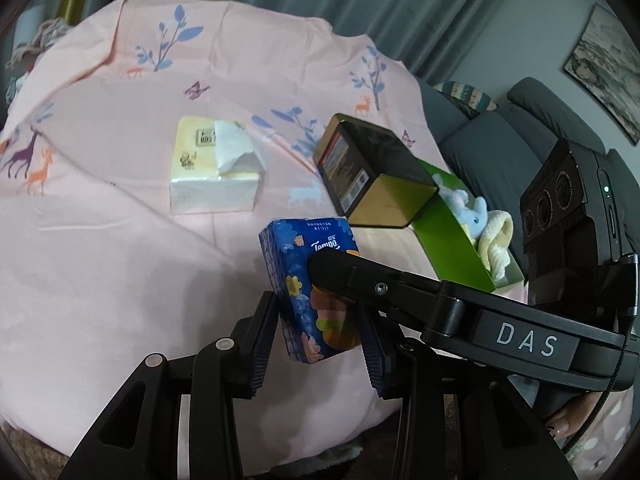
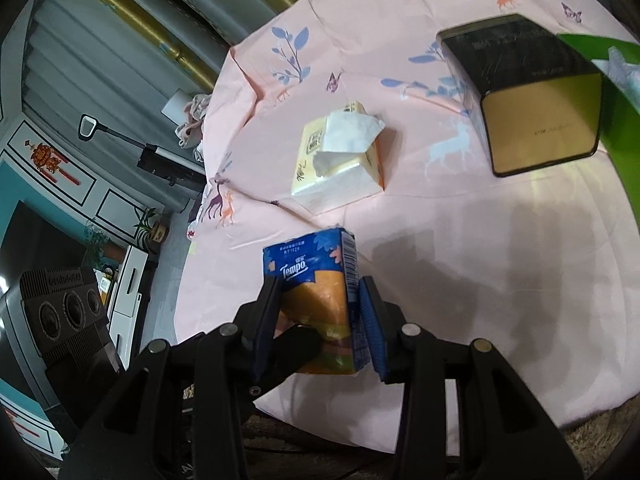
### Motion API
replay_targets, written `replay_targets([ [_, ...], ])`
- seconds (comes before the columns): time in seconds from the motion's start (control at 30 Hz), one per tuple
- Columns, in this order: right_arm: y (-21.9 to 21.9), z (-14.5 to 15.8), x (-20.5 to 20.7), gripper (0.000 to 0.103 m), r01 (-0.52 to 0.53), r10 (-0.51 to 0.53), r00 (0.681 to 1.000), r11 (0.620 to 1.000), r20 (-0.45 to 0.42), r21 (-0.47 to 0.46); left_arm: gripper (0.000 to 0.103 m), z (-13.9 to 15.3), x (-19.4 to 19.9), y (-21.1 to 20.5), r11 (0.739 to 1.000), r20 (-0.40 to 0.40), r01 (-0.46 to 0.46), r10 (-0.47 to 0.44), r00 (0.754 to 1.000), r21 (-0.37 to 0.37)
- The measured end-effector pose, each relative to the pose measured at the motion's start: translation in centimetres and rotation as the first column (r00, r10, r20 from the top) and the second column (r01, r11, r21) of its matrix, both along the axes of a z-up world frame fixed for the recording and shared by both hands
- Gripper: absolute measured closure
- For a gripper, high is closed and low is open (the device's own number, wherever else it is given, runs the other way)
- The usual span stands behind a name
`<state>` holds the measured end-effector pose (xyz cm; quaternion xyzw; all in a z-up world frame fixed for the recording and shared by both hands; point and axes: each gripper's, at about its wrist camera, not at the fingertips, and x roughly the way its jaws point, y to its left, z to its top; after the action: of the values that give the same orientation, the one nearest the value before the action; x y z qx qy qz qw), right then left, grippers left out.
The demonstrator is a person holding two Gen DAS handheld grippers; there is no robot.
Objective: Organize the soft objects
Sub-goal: 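Carry the Tempo pack with the right gripper over the green box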
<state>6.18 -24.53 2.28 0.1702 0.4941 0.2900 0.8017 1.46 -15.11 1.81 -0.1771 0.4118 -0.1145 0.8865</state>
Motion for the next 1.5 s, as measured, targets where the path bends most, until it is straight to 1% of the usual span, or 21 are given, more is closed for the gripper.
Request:
replay_targets([
  [0.23, -1.0, 1.3, -0.7, 0.063, 0.015, -0.016, 0.999, 1.000, 0.040, 0.019, 0.063, 1.4, -0.4, -0.9, 1.000, 0.035, 0.013, -0.013, 0.999, 0.016],
  [0.43, -2.0, 2.4, -1.4, 0.062, 0.045, -0.047, 0.996, 0.999, 0.077, 0.029, 0.063, 2.3, -0.3, -2.1, 0.999, 0.056, 0.042, -0.044, 0.997, 0.030],
  [0.73, -4.5, 2.8, -1.6, 0.062, 0.095, -0.099, 0.991, 0.994, 0.090, 0.048, 0.063, 2.7, 0.3, -4.6, 0.994, 0.065, 0.092, -0.095, 0.993, 0.052],
  [0.87, -5.7, 3.0, -1.7, 0.062, 0.132, -0.136, 0.987, 0.990, 0.090, 0.043, 0.063, 2.7, 0.7, -5.9, 0.991, 0.071, 0.125, -0.129, 0.989, 0.046],
  [1.27, -9.4, 3.3, -2.3, 0.062, 0.226, -0.231, 0.966, 0.973, 0.116, 0.051, 0.063, 2.9, 1.9, -9.6, 0.975, 0.084, 0.216, -0.219, 0.972, 0.048],
  [1.37, -10.6, 3.3, -2.4, 0.062, 0.259, -0.263, 0.957, 0.965, 0.119, 0.050, 0.063, 2.8, 2.5, -10.8, 0.968, 0.081, 0.246, -0.249, 0.965, 0.045],
  [1.5, -12.8, 3.5, -2.4, 0.062, 0.314, -0.318, 0.940, 0.948, 0.122, 0.048, 0.063, 2.9, 3.4, -13.0, 0.953, 0.088, 0.299, -0.301, 0.949, 0.037],
])
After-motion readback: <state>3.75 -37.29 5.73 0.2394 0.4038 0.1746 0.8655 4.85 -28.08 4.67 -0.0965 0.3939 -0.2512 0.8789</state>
